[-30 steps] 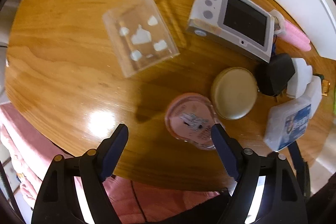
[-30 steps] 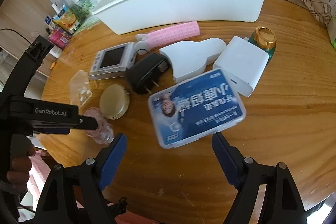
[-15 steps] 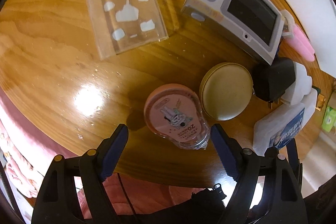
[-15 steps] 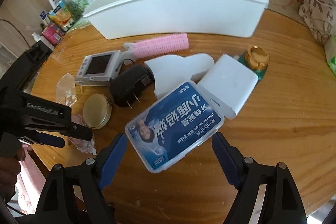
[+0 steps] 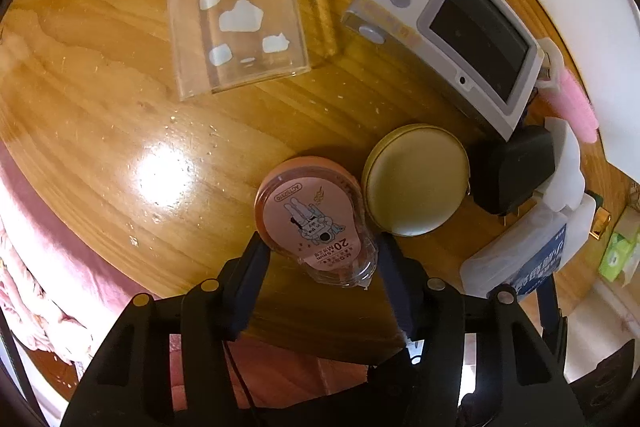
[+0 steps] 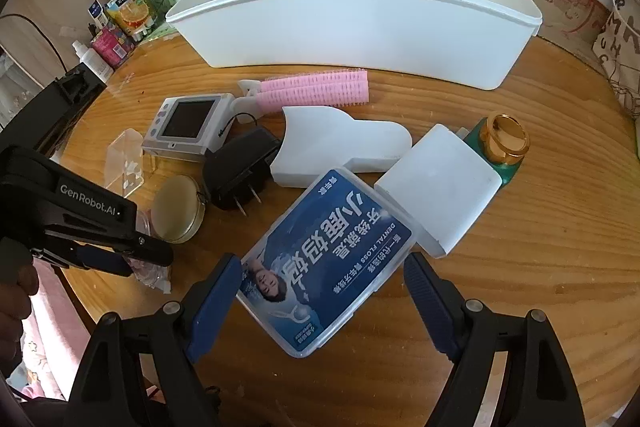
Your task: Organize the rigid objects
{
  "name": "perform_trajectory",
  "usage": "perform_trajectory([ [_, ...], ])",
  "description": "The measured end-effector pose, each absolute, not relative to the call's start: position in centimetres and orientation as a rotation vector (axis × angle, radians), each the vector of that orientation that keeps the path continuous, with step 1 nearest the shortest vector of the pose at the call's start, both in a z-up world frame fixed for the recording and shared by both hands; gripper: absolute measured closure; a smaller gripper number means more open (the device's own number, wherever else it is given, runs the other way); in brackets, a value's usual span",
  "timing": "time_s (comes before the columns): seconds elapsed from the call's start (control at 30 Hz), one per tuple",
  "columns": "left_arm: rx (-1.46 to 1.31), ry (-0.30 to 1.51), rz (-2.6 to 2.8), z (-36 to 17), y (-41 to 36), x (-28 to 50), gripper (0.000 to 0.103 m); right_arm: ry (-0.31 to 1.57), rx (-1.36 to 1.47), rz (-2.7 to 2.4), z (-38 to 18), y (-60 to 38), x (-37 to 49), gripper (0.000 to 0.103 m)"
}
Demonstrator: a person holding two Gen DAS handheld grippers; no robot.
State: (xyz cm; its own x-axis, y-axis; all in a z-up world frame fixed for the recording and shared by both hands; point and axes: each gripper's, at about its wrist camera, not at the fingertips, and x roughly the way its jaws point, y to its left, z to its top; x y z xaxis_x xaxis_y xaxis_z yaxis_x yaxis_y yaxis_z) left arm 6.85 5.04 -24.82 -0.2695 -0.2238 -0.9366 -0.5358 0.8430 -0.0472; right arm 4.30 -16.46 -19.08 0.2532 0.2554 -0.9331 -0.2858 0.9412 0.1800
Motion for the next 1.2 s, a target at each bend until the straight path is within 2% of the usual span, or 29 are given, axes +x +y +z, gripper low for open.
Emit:
perform_trajectory([
  [0.23,-0.611,1.848,0.345,-23.9,5.3,5.7,0.045,1.276,-0.031,0.409,-19.1,-16.8,4.6,0.020],
  [0.37,-0.624,1.843,0.345,-23.6,4.9,4.3,0.045,1.269,-0.007,0.421,-18.9,-17.3,4.6,0.033],
  [0.5,-0.628,1.831,0.342,-23.1,4.7,3.1,0.045,1.275,0.023,0.438,-18.7,-17.8,4.7,0.041],
  [0.67,-0.627,1.778,0.326,-21.2,4.5,1.8,0.045,1.286,0.041,0.444,-18.7,-18.2,4.5,0.044],
  [0.8,-0.615,1.705,0.294,-19.3,4.4,0.8,0.045,1.323,0.086,0.453,-18.9,-18.5,4.6,0.042],
  [0.9,-0.610,1.649,0.270,-17.8,4.3,0.1,0.045,1.357,0.136,0.448,-19.2,-18.6,4.8,0.028],
  [0.97,-0.602,1.616,0.252,-16.9,4.3,-0.4,0.045,1.361,0.148,0.438,-19.2,-18.5,5.0,0.024],
  [1.2,-0.586,1.520,0.236,-13.9,4.9,-2.0,0.045,1.390,0.073,0.375,-19.4,-17.2,5.5,0.019],
])
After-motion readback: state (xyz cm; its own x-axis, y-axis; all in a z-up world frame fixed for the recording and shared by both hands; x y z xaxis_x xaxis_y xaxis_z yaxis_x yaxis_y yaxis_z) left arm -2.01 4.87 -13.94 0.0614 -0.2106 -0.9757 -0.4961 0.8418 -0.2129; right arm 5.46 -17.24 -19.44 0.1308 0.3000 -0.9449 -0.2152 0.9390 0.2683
